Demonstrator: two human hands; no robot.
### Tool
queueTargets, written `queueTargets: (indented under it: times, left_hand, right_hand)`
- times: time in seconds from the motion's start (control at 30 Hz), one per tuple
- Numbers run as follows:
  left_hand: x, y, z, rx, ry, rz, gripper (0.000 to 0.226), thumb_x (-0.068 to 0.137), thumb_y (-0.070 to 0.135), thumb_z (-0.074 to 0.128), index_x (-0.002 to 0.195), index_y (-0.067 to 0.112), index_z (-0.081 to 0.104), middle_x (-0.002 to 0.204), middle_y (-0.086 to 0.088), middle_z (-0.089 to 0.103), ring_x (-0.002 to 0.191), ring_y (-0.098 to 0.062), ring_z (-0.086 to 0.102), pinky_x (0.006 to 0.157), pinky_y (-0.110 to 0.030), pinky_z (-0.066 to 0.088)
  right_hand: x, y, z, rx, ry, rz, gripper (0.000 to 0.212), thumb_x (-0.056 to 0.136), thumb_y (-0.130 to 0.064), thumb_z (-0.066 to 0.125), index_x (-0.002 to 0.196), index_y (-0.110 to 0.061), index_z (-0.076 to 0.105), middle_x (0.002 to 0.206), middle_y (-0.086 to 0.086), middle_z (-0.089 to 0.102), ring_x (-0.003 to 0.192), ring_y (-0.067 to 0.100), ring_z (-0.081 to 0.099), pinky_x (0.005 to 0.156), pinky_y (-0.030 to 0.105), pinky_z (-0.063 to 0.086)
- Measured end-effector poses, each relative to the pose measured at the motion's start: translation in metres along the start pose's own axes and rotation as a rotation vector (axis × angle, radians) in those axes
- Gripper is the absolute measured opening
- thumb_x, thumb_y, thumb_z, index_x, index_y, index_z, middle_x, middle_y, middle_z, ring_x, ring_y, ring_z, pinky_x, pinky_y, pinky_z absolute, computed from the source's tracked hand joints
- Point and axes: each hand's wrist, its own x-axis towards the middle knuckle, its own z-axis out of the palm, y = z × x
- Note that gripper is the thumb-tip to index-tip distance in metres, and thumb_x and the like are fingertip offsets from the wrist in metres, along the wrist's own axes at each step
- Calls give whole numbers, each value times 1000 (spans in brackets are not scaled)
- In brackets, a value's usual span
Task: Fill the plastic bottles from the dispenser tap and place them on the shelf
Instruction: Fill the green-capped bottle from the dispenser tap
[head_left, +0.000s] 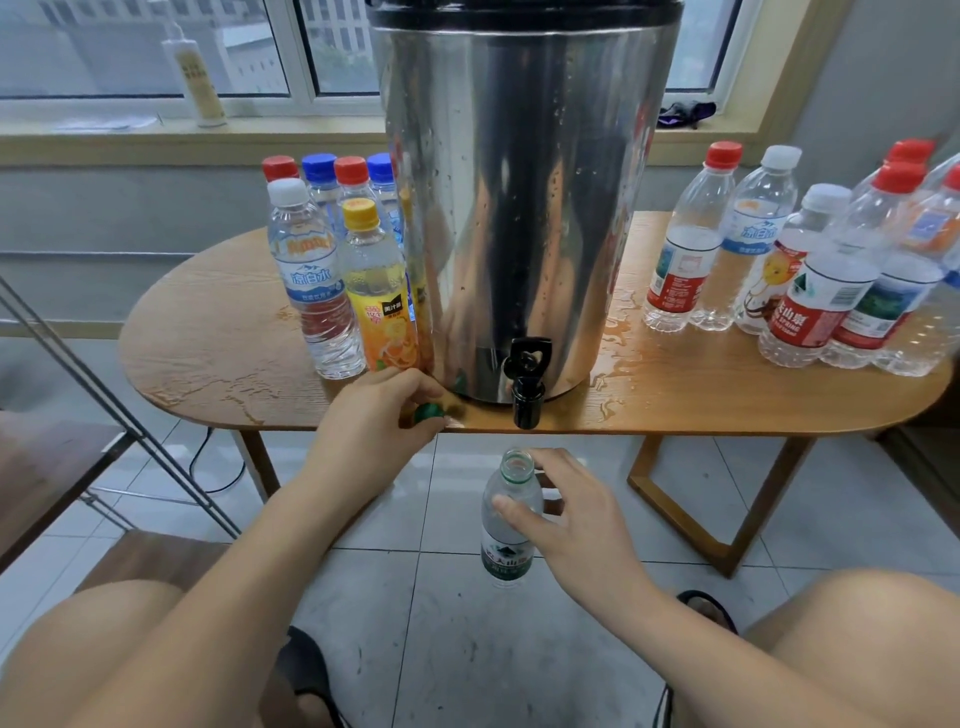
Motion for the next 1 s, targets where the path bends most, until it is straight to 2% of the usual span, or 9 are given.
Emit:
queueTargets:
  times: [0.13, 0.27, 0.37, 0.47, 0.63, 0.7, 0.83, 0.93, 1.0]
  left_hand:
    - [-12, 13, -1, -215, -5, -35, 30, 82, 25, 94, 105, 27, 75, 93, 15, 75, 90, -7, 72, 78, -29, 60]
    - [-27, 34, 6, -472, -77, -42, 36, 82, 12, 94, 105, 27, 71, 100, 10, 79, 94, -18, 75, 77, -35, 60]
    - [-35, 46, 13, -450, -34, 47, 34, 83, 12, 93, 105, 28, 72, 102, 13, 79, 98, -18, 74, 78, -30, 58]
    - [-39, 53, 15, -481, -29, 58, 32, 86, 16, 92, 108, 29, 73, 103, 13, 79, 102, -18, 74, 81, -25, 57]
    - [-40, 50, 22, -267, -86, 144, 24, 86, 31, 92, 102, 34, 75, 105, 23, 75, 104, -5, 69, 84, -10, 45]
    - [-38, 50, 21, -215, -73, 162, 24, 83, 39, 92, 101, 34, 76, 99, 24, 71, 99, -4, 67, 81, -11, 46]
    - [-35, 52, 22, -148, -71, 163, 30, 79, 54, 87, 97, 34, 74, 94, 19, 65, 91, -9, 66, 75, -24, 54]
    - [-33, 54, 21, -197, -108, 116, 29, 82, 42, 91, 105, 37, 74, 100, 22, 71, 99, -5, 69, 79, -12, 46]
    - [-33, 56, 17, -258, -192, 85, 35, 88, 25, 90, 113, 40, 72, 109, 28, 74, 110, 0, 69, 85, -13, 45]
  right_hand:
    - [0, -3, -2, 3, -8, 4, 29, 96, -42, 79, 123, -43, 67, 120, -22, 67, 118, 6, 63, 94, 32, 58]
    - [-1, -4, 1, 2, -20, 0, 31, 95, -40, 80, 123, -42, 68, 120, -20, 67, 117, 7, 64, 94, 35, 57]
    - [-3, -7, 3, 12, -21, 13, 30, 95, -40, 80, 122, -45, 68, 121, -22, 67, 116, 5, 63, 91, 32, 58]
    - [-5, -8, 6, 11, -38, 27, 27, 96, -37, 80, 119, -42, 67, 116, -21, 66, 114, 6, 63, 90, 34, 58]
    - [-7, -10, 9, 15, -57, 34, 25, 96, -34, 79, 117, -40, 67, 112, -18, 67, 111, 9, 64, 89, 41, 59]
    - [-7, -9, 8, 6, -64, 39, 23, 96, -35, 78, 116, -39, 68, 110, -17, 67, 110, 9, 64, 88, 41, 58]
    - [-7, -9, 9, -13, -70, 23, 20, 96, -35, 79, 112, -38, 68, 107, -15, 66, 107, 10, 64, 85, 39, 55]
    - [-7, -9, 10, 19, -54, 33, 25, 95, -31, 80, 116, -38, 69, 111, -18, 68, 111, 8, 65, 88, 37, 57]
    - [-6, -8, 10, 41, -34, 40, 28, 94, -29, 81, 118, -38, 70, 113, -18, 69, 111, 9, 66, 89, 40, 59]
